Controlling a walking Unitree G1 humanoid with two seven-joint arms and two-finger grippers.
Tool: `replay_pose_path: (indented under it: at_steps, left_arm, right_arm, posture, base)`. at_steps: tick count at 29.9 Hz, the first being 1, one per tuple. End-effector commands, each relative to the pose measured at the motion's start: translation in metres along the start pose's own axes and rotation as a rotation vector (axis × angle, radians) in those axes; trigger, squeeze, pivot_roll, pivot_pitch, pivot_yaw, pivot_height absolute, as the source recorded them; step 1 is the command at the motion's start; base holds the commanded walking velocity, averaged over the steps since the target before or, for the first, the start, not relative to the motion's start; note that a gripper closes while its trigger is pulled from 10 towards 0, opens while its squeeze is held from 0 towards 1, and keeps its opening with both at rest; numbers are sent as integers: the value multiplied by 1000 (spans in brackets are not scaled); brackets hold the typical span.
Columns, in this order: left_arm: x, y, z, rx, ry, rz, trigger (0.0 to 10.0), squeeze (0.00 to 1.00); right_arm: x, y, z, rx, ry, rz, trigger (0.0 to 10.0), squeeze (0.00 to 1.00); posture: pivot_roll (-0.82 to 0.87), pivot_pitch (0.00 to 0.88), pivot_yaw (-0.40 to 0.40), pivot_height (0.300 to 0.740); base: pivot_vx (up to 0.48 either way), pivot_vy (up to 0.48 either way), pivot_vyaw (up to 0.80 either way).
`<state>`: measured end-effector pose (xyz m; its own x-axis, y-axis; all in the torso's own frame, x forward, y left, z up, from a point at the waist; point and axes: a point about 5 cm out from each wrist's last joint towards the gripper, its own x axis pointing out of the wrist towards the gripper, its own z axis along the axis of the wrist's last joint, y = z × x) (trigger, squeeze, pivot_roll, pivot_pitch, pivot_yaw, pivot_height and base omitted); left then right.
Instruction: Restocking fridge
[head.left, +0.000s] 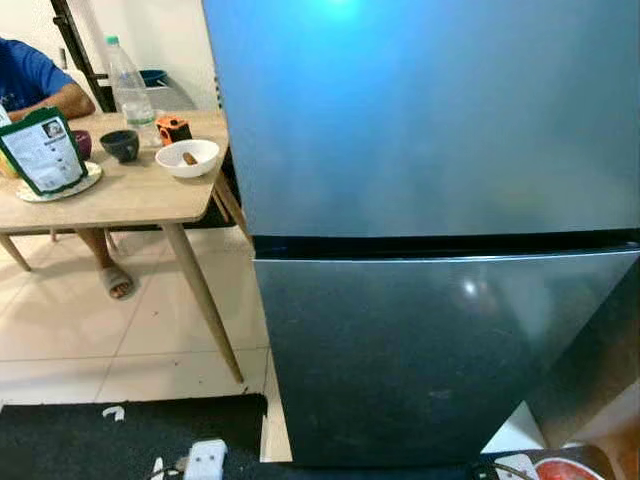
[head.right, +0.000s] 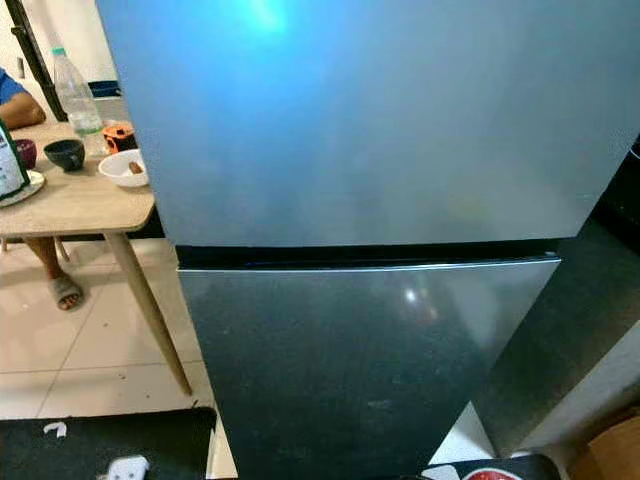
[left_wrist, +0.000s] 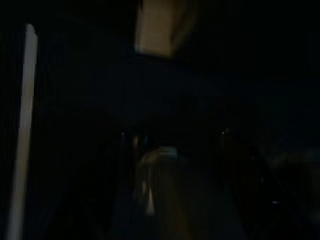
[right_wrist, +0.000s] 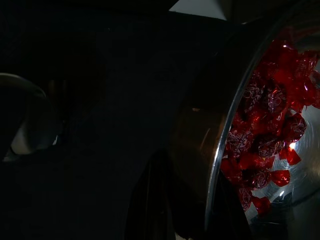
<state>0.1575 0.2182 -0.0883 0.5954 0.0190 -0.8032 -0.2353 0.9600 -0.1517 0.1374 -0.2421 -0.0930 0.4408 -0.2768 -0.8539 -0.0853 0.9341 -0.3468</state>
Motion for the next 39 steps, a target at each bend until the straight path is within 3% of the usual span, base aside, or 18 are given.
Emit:
replay_pose_path:
  at_steps: [1,5,6,9,12,14,15,19,20,21,22,28,29,34,35,36,37,39]
  left_arm:
    - [1,9,27,-73,-108,-14,10000,1000]
    - [1,9,44,-103,-172,-57,10000,1000]
    - [1,10,65,-110,-244,-99,10000,1000]
    - [0,11,85,-112,-314,-140,10000,1000]
    - [-10,14,143,-129,-507,-249,10000,1000]
    - [-10,14,143,-129,-507,-249,10000,1000]
    - [-13,13,156,-126,-550,-286,10000,1000]
    - [-28,-1,201,-38,-685,-479,10000,1000]
    - [-28,-1,201,-38,-685,-479,10000,1000]
    - [-36,-7,218,38,-727,-579,10000,1000]
    - [-41,-12,225,88,-734,-652,10000,1000]
    - [-49,-19,234,176,-722,-786,10000,1000]
    - [-56,-25,239,260,-689,-894,10000,1000]
    - [-67,-32,246,382,-623,-1048,10000,1000]
    - [-71,-35,248,444,-590,-1100,10000,216]
    - [-71,-35,248,444,-590,-1100,10000,216]
    - [-75,-37,250,493,-556,-1141,10000,0]
    - [-79,-38,254,548,-532,-1170,10000,0]
  right_arm:
    - [0,-1,3,-5,-13,-7,10000,0]
    - [0,-1,3,-6,-12,-7,10000,0]
    - [0,-2,3,-6,-12,-7,10000,0]
    - [0,-2,2,-6,-11,-8,10000,0]
    - [0,-1,2,-1,-10,-9,10000,0]
    - [0,-1,2,-1,-10,-9,10000,0]
    - [0,-1,2,0,-10,-9,10000,0]
    - [0,0,2,6,-10,-8,10000,0]
    - [0,0,2,6,-10,-8,10000,0]
    - [0,1,2,9,-10,-8,10000,0]
    - [0,1,2,10,-9,-9,10000,0]
    - [0,1,2,12,-8,-11,10000,0]
    - [0,1,2,13,-8,-12,10000,0]
    - [0,0,2,15,-8,-14,10000,0]
    - [0,0,2,15,-9,-14,10000,0]
    - [0,0,2,15,-9,-14,10000,0]
    - [0,0,2,16,-9,-15,10000,0]
    - [0,0,2,17,-9,-15,10000,0]
  posture:
    - [-41,0,-22,740]
    - [-42,0,-22,740]
    - [-42,0,-22,740]
    - [-42,0,-20,740]
    - [-41,1,-18,740]
    - [-41,1,-18,740]
    - [-43,3,-15,740]
    - [-47,7,-12,740]
    - [-47,7,-12,740]
    - [-47,7,-12,740]
    - [-48,8,-13,740]
    - [-51,10,-11,740]
    - [-52,10,-11,740]
    - [-54,11,-10,740]
    - [-54,11,-10,740]
    - [-54,11,-10,740]
    - [-57,12,-9,740]
    - [-59,13,-9,740]
  base:
    - [0,0,0]
    - [0,0,0]
    - [0,0,0]
    - [0,0,0]
    - [0,0,0]
    - [0,0,0]
    - [0,0,0]
    - [0,0,0]
    - [0,0,0]
    - [0,0,0]
    - [0,0,0]
    - [0,0,0]
    - [0,0,0]
    - [0,0,0]
    - [0,0,0]
    - [0,0,0]
    - [0,0,0]
    - [0,0,0]
